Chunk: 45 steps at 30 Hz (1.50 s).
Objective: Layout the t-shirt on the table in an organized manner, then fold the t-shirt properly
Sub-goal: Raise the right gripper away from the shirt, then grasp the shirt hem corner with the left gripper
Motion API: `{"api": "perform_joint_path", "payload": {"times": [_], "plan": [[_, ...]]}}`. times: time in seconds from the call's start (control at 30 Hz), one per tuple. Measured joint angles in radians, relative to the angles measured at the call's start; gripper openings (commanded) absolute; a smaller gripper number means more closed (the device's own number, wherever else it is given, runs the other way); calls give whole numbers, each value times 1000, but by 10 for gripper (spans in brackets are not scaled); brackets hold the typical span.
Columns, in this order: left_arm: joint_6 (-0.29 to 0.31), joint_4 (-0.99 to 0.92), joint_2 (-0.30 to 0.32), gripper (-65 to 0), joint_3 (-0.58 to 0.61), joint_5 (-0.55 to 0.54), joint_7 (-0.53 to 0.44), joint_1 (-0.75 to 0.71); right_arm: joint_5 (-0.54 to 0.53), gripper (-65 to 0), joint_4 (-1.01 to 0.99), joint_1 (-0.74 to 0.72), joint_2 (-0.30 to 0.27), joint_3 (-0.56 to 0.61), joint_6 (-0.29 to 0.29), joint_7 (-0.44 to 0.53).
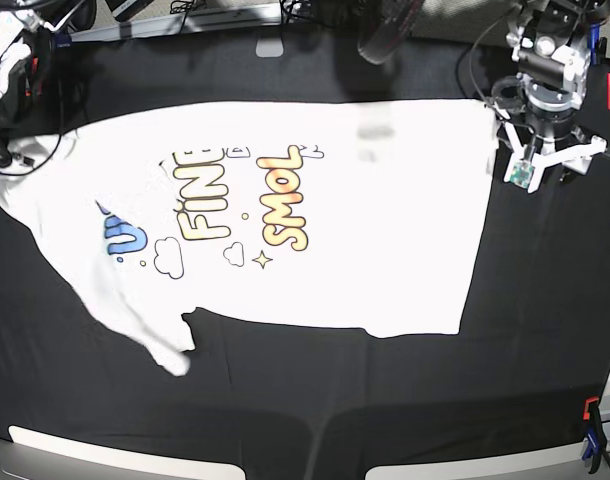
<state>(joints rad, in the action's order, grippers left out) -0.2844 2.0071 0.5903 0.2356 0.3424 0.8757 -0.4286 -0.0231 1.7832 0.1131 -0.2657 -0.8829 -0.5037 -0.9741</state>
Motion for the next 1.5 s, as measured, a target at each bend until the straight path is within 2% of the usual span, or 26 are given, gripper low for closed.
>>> {"api": "perform_joint_path", "payload": {"times": [0.2,0.37,0.43,0.53,0.6,0.63,0.7,0.77,0.9,1.0,1.03,1.13,1.2,1.23,1.3,1.37,1.5], "plan": [[0,0,0,-332,0,-2,-1,0,-111,-650,-1,-2,-1,-89,11,-24],[0,0,0,-332,0,-3,-23,10,-196,-408,-1,-2,-1,-94,11,-41],[0,0,0,-332,0,-4,-23,29,-193,-380,-1,-3,-2,-94,12,-41],[5,0,0,-332,0,-11,-38,67,-183,-381,-1,-2,-3,-95,12,-40],[63,0,0,-332,0,-99,-67,106,-134,-381,-1,-5,-3,-94,11,-20],[114,0,1,-332,-1,-172,-93,128,-117,-381,-1,-5,-3,-94,12,19],[261,0,1,-332,-1,-354,-140,182,-108,-381,-1,-6,-5,-104,13,87],[363,0,-6,-332,2,-510,-162,245,-117,-381,3,-7,-6,-119,16,101],[365,-43,-8,-332,3,-605,-171,418,-198,-381,12,-6,-6,-182,20,101],[364,-163,-3,-332,-1,-709,-174,552,-364,-381,13,-7,-6,-267,25,100],[382,-222,-6,-332,-1,-743,-171,591,-435,-381,13,-8,-6,-301,18,100],[487,-442,-34,-332,0,-856,-170,690,-676,-381,13,-7,-6,-401,-81,82],[529,-596,-72,-332,0,-930,-170,753,-834,-381,14,-8,-6,-444,-167,17],[552,-668,-93,-332,0,-949,-171,785,-904,-381,15,-8,-6,-455,-183,-21],[603,-802,-139,-332,-1,-966,-190,851,-981,-381,15,-11,-6,-462,-185,-65],[628,-930,-187,-332,-1,-955,-233,914,-1025,-381,15,-11,-6,-461,-185,-95],[628,-1183,-257,-332,0,-857,-303,1030,-1078,-381,15,-8,-5,-462,-185,-170]]}}
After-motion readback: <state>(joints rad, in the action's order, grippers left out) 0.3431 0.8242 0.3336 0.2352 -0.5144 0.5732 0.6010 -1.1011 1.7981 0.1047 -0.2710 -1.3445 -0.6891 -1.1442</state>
